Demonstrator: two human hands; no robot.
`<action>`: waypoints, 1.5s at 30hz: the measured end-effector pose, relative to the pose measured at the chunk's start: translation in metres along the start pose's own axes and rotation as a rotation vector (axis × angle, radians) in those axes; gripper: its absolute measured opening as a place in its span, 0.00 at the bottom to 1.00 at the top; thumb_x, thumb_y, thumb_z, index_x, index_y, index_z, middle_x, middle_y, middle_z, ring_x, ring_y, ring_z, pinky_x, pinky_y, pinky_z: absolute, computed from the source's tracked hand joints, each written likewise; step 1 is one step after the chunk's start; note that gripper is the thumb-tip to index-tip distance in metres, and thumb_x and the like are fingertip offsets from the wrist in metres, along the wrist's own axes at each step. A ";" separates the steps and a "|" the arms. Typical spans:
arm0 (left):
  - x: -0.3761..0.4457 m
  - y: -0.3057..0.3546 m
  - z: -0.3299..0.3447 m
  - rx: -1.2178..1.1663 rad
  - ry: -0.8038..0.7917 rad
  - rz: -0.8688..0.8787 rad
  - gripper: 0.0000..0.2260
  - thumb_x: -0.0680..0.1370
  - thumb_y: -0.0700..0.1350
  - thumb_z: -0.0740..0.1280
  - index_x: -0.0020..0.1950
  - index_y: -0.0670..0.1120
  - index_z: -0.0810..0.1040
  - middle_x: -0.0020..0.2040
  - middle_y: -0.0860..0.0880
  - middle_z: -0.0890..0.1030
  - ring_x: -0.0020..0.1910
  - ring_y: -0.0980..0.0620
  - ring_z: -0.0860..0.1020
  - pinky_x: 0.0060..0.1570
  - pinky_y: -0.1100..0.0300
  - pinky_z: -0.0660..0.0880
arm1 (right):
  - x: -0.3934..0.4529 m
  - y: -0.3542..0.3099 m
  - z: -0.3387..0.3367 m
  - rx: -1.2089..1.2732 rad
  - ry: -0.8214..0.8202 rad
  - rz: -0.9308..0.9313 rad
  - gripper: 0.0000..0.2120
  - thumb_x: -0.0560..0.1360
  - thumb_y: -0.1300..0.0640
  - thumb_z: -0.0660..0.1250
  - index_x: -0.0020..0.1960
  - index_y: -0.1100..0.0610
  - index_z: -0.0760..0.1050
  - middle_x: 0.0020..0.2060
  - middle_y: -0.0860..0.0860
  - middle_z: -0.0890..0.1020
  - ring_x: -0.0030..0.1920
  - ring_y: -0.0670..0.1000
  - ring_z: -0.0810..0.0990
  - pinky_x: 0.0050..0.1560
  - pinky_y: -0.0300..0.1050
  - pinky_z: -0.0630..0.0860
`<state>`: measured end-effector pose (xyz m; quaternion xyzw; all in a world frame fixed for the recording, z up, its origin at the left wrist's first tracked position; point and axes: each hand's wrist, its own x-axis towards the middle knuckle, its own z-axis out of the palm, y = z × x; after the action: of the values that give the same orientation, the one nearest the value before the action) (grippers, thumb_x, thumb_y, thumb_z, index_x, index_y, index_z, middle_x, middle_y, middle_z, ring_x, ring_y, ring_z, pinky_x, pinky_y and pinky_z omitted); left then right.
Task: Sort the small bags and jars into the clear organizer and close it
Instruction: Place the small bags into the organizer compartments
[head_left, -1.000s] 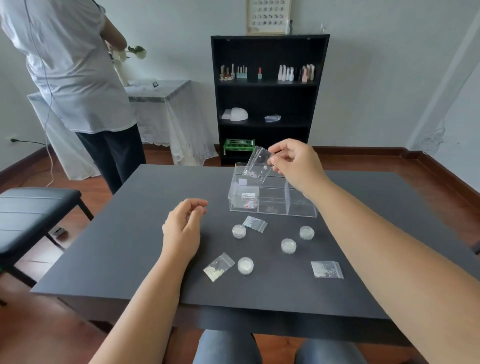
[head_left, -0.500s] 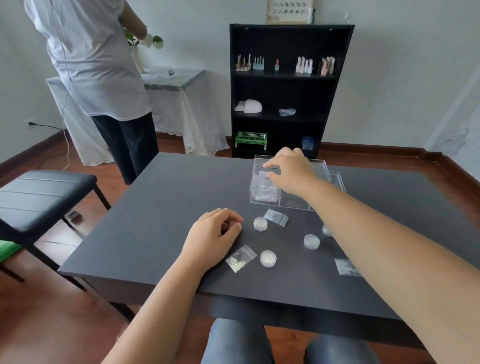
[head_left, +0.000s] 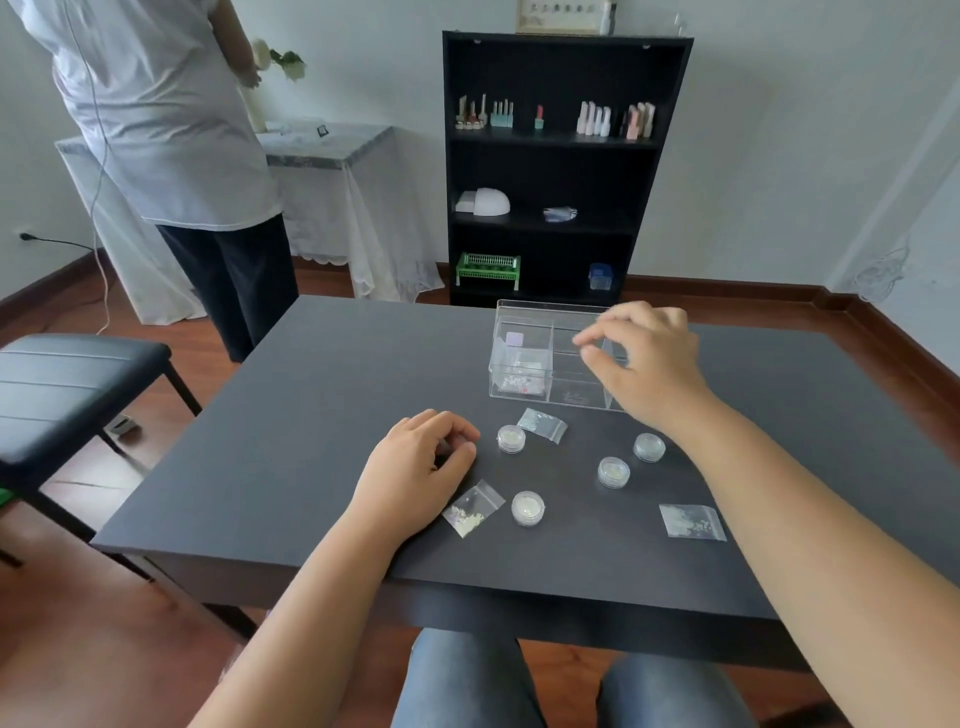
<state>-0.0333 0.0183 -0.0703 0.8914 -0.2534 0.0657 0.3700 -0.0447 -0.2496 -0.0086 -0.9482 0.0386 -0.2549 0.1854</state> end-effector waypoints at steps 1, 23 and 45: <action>0.000 0.001 0.000 0.002 -0.002 0.004 0.04 0.77 0.48 0.66 0.47 0.58 0.79 0.40 0.61 0.76 0.43 0.61 0.74 0.38 0.69 0.65 | -0.011 0.007 -0.009 0.028 -0.032 0.003 0.07 0.76 0.51 0.65 0.48 0.42 0.81 0.53 0.43 0.78 0.57 0.53 0.67 0.54 0.46 0.60; -0.011 0.017 -0.032 0.016 -0.416 -0.122 0.12 0.69 0.50 0.78 0.43 0.56 0.75 0.42 0.52 0.80 0.37 0.57 0.74 0.40 0.62 0.71 | -0.133 0.064 -0.065 0.169 -0.434 0.215 0.10 0.66 0.51 0.76 0.40 0.42 0.75 0.36 0.37 0.79 0.33 0.39 0.74 0.31 0.30 0.66; 0.093 0.096 0.028 -0.316 -0.013 -0.078 0.03 0.74 0.45 0.74 0.43 0.54 0.87 0.33 0.56 0.82 0.26 0.63 0.73 0.28 0.73 0.68 | -0.145 0.071 -0.048 0.909 -0.037 0.216 0.02 0.69 0.52 0.74 0.40 0.49 0.85 0.35 0.51 0.80 0.30 0.49 0.74 0.33 0.38 0.73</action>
<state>-0.0027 -0.0964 -0.0022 0.8316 -0.2283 0.0047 0.5062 -0.1929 -0.3065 -0.0648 -0.7658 0.0181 -0.2083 0.6081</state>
